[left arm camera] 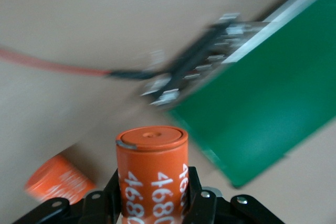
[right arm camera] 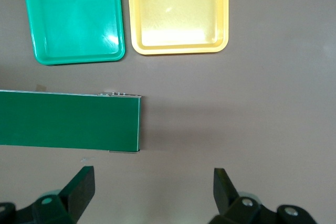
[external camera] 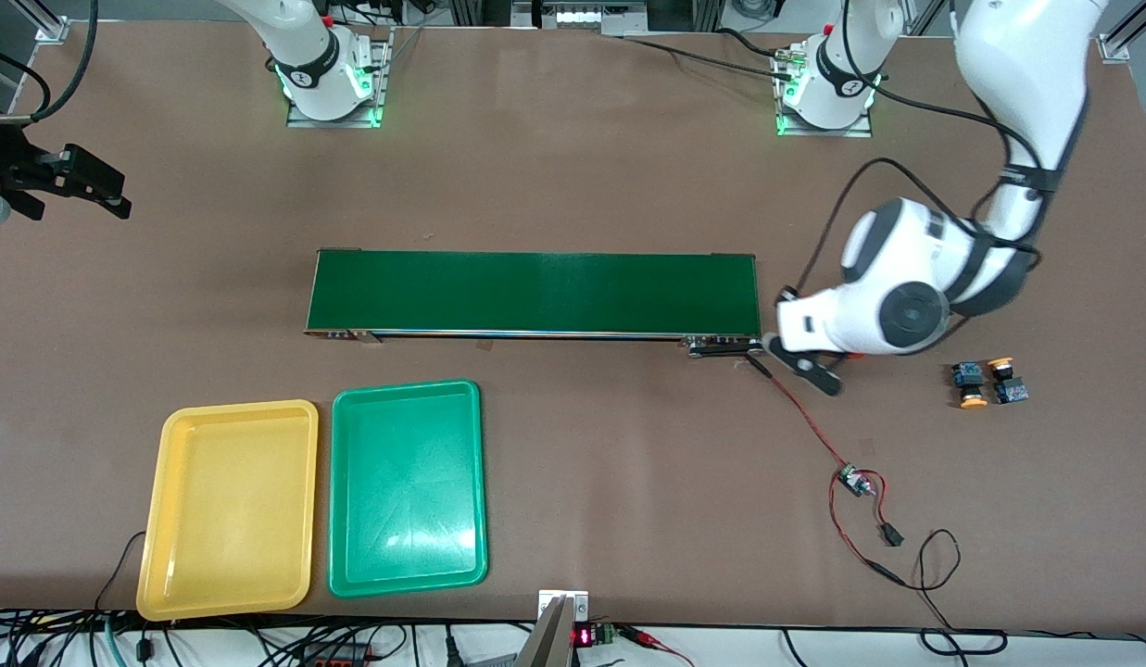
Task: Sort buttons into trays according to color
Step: 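Place the orange cylinder on the conveyor belt with the left gripper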
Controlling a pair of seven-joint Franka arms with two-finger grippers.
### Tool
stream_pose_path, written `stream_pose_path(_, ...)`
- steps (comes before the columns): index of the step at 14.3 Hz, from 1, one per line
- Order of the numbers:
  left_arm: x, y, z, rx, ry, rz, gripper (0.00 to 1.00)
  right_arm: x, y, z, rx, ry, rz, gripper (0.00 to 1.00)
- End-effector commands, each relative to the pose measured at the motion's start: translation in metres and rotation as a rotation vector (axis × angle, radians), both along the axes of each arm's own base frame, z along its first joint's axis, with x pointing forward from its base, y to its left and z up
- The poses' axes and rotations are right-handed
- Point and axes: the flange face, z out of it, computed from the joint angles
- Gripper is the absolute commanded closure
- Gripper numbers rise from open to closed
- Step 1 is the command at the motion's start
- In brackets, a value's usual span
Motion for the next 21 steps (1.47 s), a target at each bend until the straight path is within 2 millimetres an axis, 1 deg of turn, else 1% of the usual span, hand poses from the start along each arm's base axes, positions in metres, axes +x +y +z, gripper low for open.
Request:
stream_pose_path(1,-0.020,-0.041,-0.006,-0.076,0.018,-0.280,0.77,-0.004,-0.005,0.001,-0.003,-0.009,-0.018,0.00)
stream_pose_path(2,-0.023,-0.052,-0.013,-0.115,0.012,-0.377,0.78,-0.004,-0.004,0.001,-0.003,-0.008,-0.016,0.00)
stream_pose_path(3,-0.032,-0.067,-0.019,-0.132,0.007,-0.441,0.78,-0.005,-0.004,0.000,-0.003,-0.005,-0.016,0.00)
stream_pose_path(4,-0.038,-0.080,-0.020,-0.138,-0.006,-0.478,0.77,-0.005,-0.005,0.000,-0.003,-0.005,-0.018,0.00)
stream_pose_path(5,-0.046,-0.094,-0.026,-0.102,-0.025,-0.564,0.77,-0.005,-0.006,0.000,-0.003,-0.005,-0.019,0.00)
stream_pose_path(6,-0.055,-0.103,-0.033,-0.044,-0.053,-0.656,0.76,-0.004,-0.008,0.000,-0.003,-0.003,-0.024,0.00)
stream_pose_path(7,-0.058,-0.108,-0.034,-0.034,-0.058,-0.686,0.76,-0.005,-0.021,-0.001,-0.003,0.000,-0.045,0.00)
stream_pose_path(8,-0.063,-0.115,-0.034,-0.040,-0.056,-0.725,0.70,-0.004,-0.021,-0.001,-0.004,0.000,-0.045,0.00)
stream_pose_path(9,-0.064,-0.117,-0.034,-0.041,-0.055,-0.732,0.49,-0.004,-0.019,-0.001,-0.004,-0.001,-0.042,0.00)
stream_pose_path(10,-0.066,-0.120,-0.034,-0.040,-0.052,-0.740,0.00,-0.004,-0.017,-0.001,-0.004,-0.001,-0.039,0.00)
stream_pose_path(11,-0.068,-0.122,-0.033,-0.038,-0.054,-0.743,0.00,-0.004,-0.016,-0.001,-0.004,-0.005,-0.038,0.00)
stream_pose_path(13,-0.064,-0.119,-0.029,-0.037,-0.058,-0.736,0.00,-0.003,-0.011,0.000,-0.005,-0.014,-0.028,0.00)
stream_pose_path(15,-0.058,-0.114,-0.021,-0.032,-0.071,-0.723,0.00,0.000,-0.010,0.000,-0.006,-0.029,-0.026,0.00)
stream_pose_path(16,-0.054,-0.110,-0.013,-0.021,-0.080,-0.703,0.00,0.002,-0.012,-0.002,-0.014,-0.028,-0.027,0.00)
stream_pose_path(18,-0.045,-0.101,0.012,0.029,-0.080,-0.614,0.00,0.005,-0.012,-0.003,-0.015,-0.034,-0.029,0.00)
stream_pose_path(20,-0.029,-0.076,0.046,0.137,-0.047,-0.386,0.00,0.008,-0.012,-0.005,-0.016,-0.040,-0.028,0.00)
stream_pose_path(21,-0.019,-0.064,0.057,0.179,-0.041,-0.265,0.00,0.012,-0.013,-0.008,-0.018,-0.050,-0.031,0.00)
